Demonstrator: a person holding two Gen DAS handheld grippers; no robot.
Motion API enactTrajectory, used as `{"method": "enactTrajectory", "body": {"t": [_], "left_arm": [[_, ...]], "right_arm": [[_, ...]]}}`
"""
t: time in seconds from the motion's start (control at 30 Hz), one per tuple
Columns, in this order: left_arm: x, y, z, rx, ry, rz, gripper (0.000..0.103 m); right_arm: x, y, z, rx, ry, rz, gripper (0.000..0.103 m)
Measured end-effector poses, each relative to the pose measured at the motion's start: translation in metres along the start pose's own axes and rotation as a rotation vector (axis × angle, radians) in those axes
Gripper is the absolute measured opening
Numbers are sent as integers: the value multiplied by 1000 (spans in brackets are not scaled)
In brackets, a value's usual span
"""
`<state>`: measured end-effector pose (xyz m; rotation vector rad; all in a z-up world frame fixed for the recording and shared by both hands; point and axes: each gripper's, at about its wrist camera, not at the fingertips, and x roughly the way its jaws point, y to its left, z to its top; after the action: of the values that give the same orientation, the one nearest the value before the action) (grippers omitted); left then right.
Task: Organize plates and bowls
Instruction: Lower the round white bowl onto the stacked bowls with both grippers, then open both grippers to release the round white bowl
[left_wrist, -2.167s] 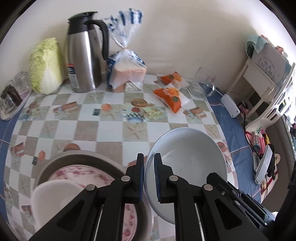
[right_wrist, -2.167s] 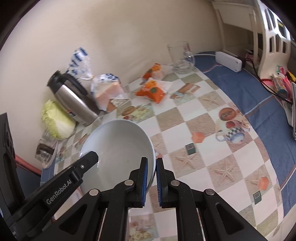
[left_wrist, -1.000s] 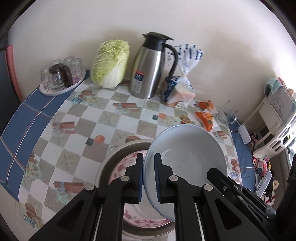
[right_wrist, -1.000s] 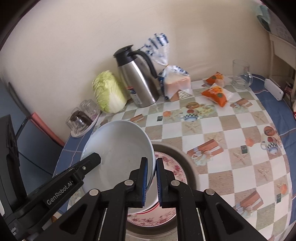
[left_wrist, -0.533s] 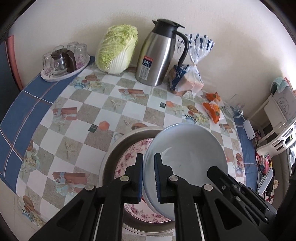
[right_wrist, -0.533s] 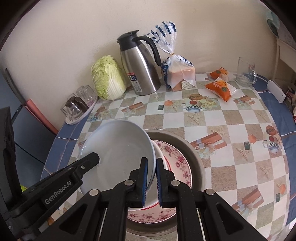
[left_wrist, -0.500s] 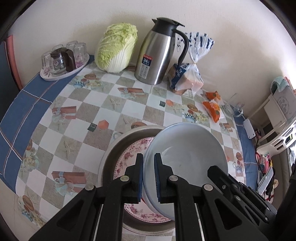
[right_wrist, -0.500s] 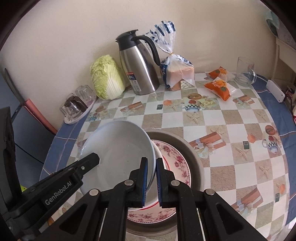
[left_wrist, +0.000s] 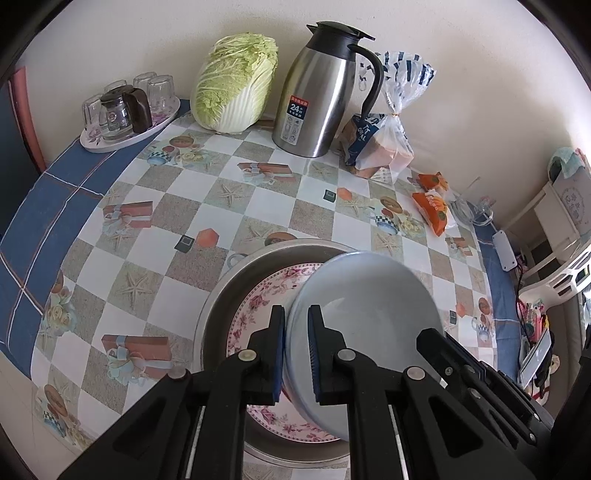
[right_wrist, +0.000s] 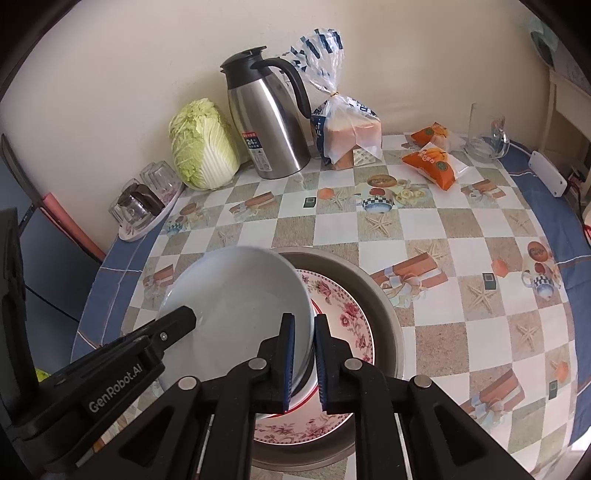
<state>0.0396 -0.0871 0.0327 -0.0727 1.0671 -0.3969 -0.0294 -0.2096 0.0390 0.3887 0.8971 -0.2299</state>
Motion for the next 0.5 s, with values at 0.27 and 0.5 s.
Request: {"method": "enactTrajectory", "body": {"t": [0.27,0.5], "left_arm": [[-3,3,2,-14,4,-21,15],[-19,10,1,-42,-35,-55,59]], "right_arm": [[-3,0,2,-4,-17,-1,13],[-7,1,0,-25,-30,-32,60]]}}
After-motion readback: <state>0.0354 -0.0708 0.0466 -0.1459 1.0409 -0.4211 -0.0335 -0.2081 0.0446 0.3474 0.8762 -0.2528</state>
